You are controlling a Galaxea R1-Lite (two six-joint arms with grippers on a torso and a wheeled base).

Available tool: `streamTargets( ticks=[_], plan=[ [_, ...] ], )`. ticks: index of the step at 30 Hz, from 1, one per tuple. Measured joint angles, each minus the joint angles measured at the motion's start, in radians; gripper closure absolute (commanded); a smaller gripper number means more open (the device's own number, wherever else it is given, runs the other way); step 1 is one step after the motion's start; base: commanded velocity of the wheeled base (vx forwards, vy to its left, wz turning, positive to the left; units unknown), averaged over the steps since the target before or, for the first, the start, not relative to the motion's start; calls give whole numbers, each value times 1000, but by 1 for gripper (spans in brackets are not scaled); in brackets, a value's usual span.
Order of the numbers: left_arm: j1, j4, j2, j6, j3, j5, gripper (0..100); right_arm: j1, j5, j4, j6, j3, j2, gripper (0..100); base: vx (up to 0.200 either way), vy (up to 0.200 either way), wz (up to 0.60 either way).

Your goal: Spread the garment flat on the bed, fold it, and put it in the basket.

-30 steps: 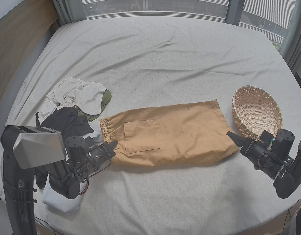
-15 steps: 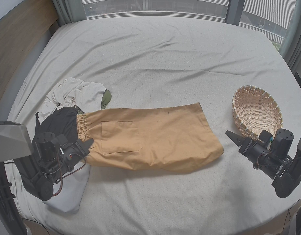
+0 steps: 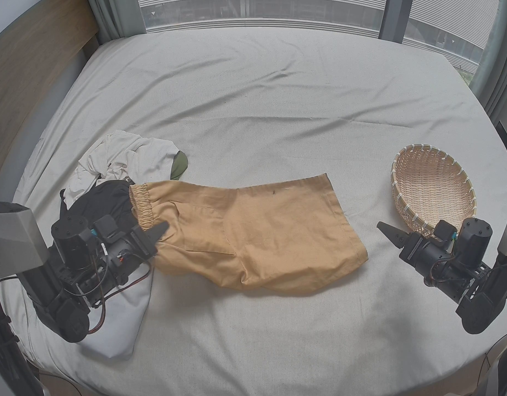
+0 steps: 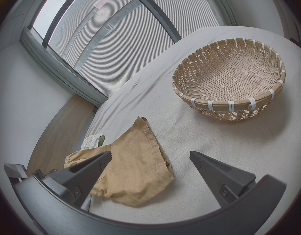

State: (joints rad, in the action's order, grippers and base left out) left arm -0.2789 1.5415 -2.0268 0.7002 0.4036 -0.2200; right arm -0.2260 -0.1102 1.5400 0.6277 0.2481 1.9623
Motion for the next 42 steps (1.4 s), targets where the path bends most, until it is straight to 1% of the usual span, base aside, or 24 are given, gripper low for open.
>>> streamTargets(
  ticks=[4,6,8,12,16,20,30,37,38,42],
  plan=[
    [-83,1,0,1,52,0,100,-3,0,0,2,-1,1,0,0,0,0],
    [-156,3,-8,1,107,-2,100,-4,1,0,7,-3,3,0,0,0,0],
    [-182,3,-14,1,129,-2,100,-8,1,0,10,-3,3,0,0,0,0],
    [-257,4,-62,1,216,-3,100,-13,2,0,14,-3,4,0,0,0,0],
    [-303,4,-122,1,291,-3,100,-21,3,0,23,0,5,0,0,0,0],
    [-331,4,-167,0,340,-5,100,-28,2,0,31,5,6,0,0,0,0],
    [-375,0,-265,2,460,-61,100,-54,4,0,50,21,7,0,0,0,0],
    [-392,-19,-309,3,503,-64,100,-59,5,0,53,21,8,0,0,0,0],
    [-392,-19,-313,3,504,-63,0,-59,5,0,53,21,8,0,0,0,0],
    [-392,-20,-322,3,511,-59,0,-59,5,0,52,20,10,0,0,0,0]
  ],
)
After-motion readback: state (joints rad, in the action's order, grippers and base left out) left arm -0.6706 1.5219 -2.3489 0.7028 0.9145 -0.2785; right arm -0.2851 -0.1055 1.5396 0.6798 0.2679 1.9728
